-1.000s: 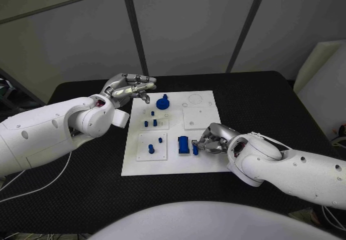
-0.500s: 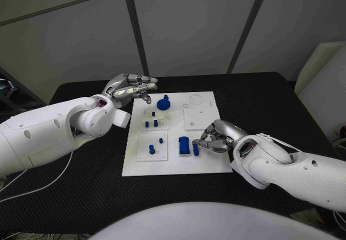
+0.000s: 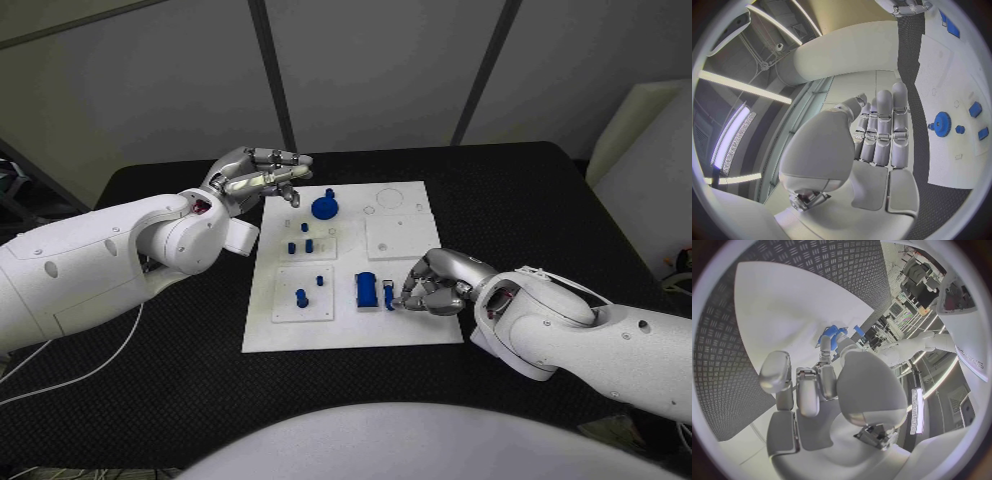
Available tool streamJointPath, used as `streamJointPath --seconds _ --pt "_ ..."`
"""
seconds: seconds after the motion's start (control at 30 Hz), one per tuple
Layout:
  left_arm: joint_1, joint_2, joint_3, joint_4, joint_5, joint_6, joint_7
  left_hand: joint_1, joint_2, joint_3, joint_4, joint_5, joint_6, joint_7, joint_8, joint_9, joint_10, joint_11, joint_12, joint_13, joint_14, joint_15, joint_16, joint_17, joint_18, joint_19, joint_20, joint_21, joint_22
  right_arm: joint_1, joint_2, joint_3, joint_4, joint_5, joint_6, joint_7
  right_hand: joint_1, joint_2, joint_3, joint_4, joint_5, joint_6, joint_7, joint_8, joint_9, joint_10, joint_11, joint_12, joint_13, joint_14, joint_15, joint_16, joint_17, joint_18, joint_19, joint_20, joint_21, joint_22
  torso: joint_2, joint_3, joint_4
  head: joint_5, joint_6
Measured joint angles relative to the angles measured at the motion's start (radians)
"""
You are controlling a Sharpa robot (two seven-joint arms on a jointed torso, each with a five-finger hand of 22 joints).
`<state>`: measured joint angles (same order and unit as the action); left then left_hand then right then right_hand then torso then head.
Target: Assemble the parts on the task board
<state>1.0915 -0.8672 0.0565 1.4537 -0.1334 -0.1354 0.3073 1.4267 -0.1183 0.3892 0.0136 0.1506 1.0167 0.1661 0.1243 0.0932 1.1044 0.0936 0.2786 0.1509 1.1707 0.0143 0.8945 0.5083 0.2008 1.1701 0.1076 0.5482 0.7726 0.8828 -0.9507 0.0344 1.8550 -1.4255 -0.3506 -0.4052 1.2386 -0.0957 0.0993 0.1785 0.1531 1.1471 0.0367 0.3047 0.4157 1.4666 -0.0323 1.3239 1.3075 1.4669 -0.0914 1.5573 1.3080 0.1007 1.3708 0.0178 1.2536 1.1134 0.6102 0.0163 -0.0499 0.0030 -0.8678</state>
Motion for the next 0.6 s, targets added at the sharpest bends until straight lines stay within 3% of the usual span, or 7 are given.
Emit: streamJointPath --seconds 0.6 --pt "-0.001 -0.003 0.0 0.0 0.0 0.0 0.0 0.0 0.0 0.0 0.0 0.0 0.0 0.0 0.0 0.0 0.0 0.0 0.0 0.0 0.0 0.0 0.0 0.0 0.0 0.0 0.0 0.0 0.0 0.0 0.011 0.0 -0.004 -0.005 0.028 0.007 0.0 0.0 0.0 0.0 -0.005 0.0 0.0 0.0 0.001 0.0 0.0 0.004 0.0 0.0 0.0 0.0 0.0 0.0 0.0 0.0 0.0 0.004 0.001 -0.0011 0.0025 0.003 -0.004"
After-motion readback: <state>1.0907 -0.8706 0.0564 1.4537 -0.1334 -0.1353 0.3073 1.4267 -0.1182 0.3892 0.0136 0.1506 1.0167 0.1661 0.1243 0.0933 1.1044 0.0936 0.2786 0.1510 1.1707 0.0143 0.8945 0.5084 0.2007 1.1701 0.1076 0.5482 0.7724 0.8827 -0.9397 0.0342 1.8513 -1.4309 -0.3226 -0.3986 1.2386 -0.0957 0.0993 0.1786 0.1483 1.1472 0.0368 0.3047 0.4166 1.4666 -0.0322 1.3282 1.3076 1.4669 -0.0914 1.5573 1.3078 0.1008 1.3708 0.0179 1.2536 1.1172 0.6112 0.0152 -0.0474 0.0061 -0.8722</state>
